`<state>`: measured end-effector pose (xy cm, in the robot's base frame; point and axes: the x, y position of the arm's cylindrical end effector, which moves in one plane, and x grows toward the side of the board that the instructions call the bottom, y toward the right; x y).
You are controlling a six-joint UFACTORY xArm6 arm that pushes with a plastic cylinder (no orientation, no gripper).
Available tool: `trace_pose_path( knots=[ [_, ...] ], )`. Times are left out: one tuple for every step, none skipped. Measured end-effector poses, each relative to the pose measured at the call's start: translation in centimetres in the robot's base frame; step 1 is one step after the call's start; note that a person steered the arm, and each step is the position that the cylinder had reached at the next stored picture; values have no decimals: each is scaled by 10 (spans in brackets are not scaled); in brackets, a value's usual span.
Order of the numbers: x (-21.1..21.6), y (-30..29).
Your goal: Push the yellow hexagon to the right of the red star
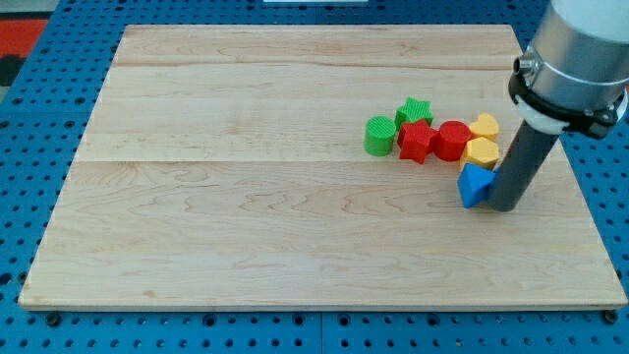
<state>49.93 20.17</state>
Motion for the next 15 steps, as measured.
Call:
trace_pose_path(
  knots=[
    [-14,2],
    [13,12],
    [26,78],
    [-5,96],
    [-17,59],
    [-51,49],
    [-83,29],
    [-64,63],
    [-25,83],
    [-27,37],
    [-46,9],
    [-63,8],
    [-6,19],
    [43,3],
    [12,-8]
  ],
)
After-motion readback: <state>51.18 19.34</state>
